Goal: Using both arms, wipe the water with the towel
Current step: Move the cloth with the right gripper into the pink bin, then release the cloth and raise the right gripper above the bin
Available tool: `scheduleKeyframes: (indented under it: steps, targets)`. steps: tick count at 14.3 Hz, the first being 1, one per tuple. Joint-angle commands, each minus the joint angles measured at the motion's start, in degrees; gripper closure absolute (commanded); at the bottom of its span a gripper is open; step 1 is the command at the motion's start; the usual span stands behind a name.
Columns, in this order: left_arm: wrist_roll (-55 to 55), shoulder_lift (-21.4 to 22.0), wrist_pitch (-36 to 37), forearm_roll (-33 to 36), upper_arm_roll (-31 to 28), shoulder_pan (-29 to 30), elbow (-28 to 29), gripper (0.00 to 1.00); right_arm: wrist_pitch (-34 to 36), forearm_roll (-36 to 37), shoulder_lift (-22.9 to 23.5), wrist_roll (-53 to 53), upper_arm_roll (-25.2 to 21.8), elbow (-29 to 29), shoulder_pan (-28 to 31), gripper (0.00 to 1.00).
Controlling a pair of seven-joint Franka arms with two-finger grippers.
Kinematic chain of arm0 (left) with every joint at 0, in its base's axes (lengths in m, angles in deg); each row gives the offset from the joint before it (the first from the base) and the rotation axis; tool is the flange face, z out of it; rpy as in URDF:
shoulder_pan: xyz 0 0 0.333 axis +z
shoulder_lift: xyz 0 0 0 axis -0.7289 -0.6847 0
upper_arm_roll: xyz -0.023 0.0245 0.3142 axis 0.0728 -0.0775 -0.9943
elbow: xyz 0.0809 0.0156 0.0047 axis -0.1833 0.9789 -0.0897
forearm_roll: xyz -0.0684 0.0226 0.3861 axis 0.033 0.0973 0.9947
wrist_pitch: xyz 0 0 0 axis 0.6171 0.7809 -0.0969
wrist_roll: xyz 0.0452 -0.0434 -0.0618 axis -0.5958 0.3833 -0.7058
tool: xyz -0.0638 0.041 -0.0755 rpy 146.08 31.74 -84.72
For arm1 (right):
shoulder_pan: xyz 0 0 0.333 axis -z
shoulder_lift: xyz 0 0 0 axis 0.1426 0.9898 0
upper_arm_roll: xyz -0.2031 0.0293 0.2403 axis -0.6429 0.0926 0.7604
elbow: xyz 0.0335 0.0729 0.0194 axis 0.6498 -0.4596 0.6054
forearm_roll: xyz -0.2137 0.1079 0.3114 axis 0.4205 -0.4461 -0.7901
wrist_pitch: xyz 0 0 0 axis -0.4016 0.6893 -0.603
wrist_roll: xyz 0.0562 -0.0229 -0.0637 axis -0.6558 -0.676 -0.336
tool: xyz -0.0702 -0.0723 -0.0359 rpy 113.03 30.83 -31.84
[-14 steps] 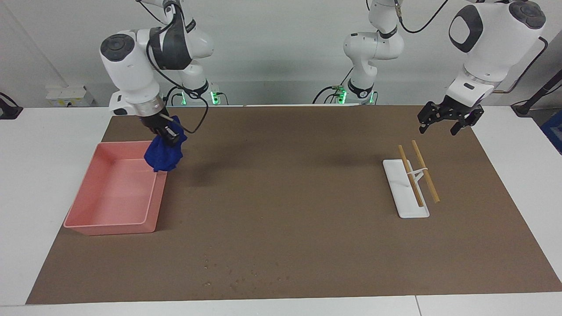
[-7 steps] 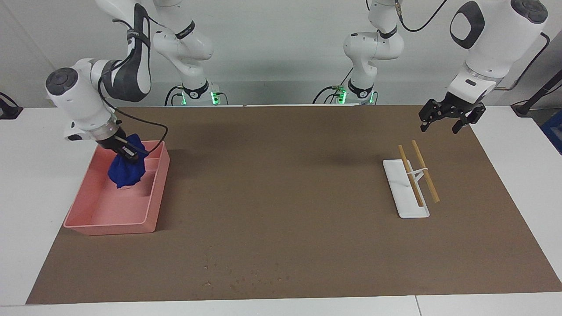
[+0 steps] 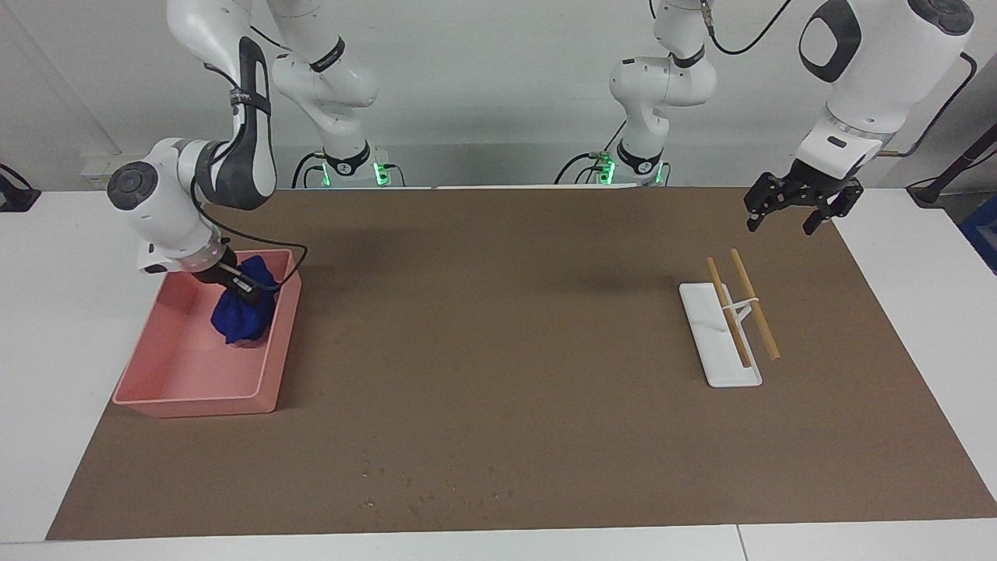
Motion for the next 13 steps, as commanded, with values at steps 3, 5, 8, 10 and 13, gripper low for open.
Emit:
scheduleKeyframes:
  steps: [3,5,8,10,13]
  targets:
    - [0.4,0.5,1.2,0.5,-0.9,-0.9,-0.3,0.00,9.7,0.9,-4.9,-7.4,0.7,8.0,-2.3,0.00]
    - [0.4,0.8,1.2,0.5,-0.9,-0.9,-0.3,0.00,12.7,0.8,-6.4,-10.6,1.1,11.6,-4.5,0.00]
    - [0.4,0.9,1.1,0.5,-0.9,-0.8,-0.2,0.00,19.5,0.8,-5.7,-10.7,1.5,20.5,-8.0,0.00]
    - [0.4,0.9,0.6,0.6,-0.9,-0.7,0.0,0.00,22.3,0.8,-4.9,-10.7,1.5,25.4,-9.8,0.00]
    - [0.4,0.9,1.1,0.6,-0.8,-0.7,-0.2,0.00,28.0,0.5,-3.2,-10.6,1.6,34.1,-12.0,0.00]
